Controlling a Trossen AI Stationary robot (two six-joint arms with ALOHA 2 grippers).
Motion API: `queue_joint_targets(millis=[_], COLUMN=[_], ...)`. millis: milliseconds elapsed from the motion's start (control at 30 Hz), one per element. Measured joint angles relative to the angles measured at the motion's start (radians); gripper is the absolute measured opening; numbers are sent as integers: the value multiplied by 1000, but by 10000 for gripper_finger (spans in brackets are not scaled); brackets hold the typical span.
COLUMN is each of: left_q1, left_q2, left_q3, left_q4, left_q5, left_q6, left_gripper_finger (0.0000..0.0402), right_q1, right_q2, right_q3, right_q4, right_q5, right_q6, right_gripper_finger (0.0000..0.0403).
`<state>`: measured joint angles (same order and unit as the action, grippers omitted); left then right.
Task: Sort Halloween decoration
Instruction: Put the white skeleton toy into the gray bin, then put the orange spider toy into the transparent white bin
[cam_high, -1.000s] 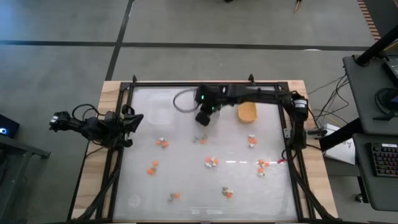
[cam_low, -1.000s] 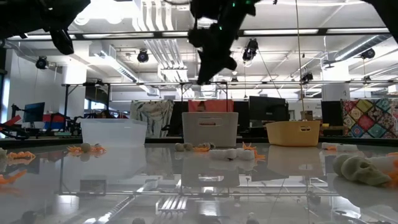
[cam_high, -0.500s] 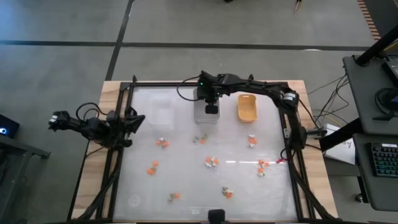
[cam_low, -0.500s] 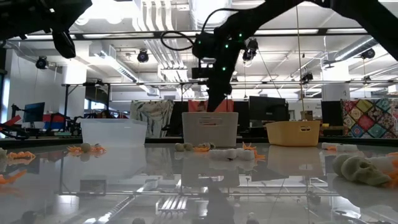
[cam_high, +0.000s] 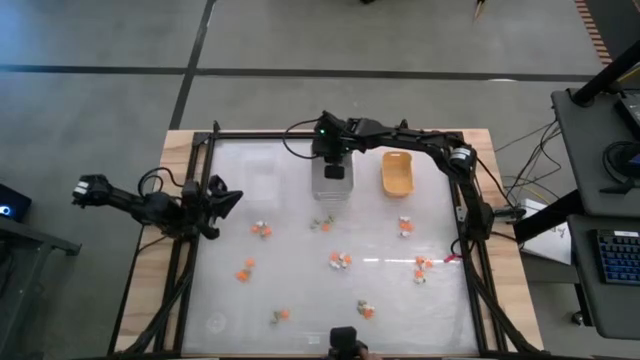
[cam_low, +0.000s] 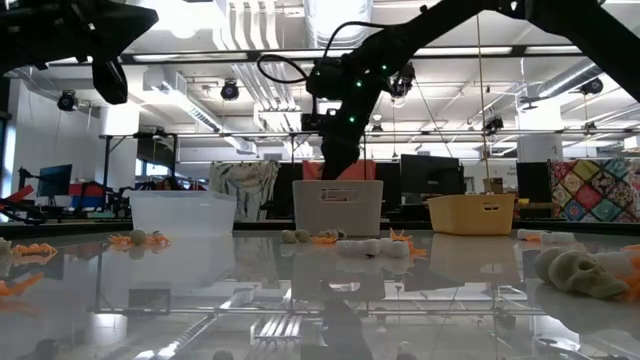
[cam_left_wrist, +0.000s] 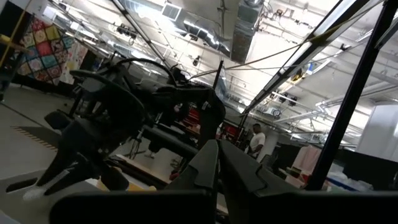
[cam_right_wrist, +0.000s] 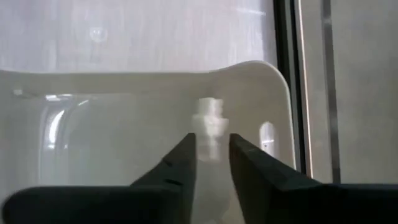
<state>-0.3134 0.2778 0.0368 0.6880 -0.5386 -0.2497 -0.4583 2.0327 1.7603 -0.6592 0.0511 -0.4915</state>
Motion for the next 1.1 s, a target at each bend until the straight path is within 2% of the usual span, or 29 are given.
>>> queue_joint_targets(millis=[167, 300, 600, 767, 900, 1000, 1100], left_q1=[0, 0, 0, 0, 0, 0, 0], left_q2=[28, 46, 151, 264, 362, 450, 524], left_q3=[0, 0, 0, 1, 47, 109, 191], left_q4=[27, 30, 51, 161, 159, 119, -10], left_q5=[-1, -1, -1, -1, -1, 0, 8], left_q6=[0, -3, -122, -152, -175, -186, -203], left_gripper_finger=[0, 0, 0, 0, 0, 0, 0], right_q1=[-1, 0, 27, 90, 149, 193, 240], right_q2=[-1, -16, -102, -176, -256, -332, -414], right_q3=[0, 0, -10, -42, -114, -195, -285], right_q4=[4, -18, -120, -131, -128, -99, -48], right_q5=[1, -14, -255, -268, -269, -269, -264], right_q6=[28, 81, 168, 171, 195, 237, 295], right_gripper_finger=[144, 158, 139, 129, 125, 127, 127])
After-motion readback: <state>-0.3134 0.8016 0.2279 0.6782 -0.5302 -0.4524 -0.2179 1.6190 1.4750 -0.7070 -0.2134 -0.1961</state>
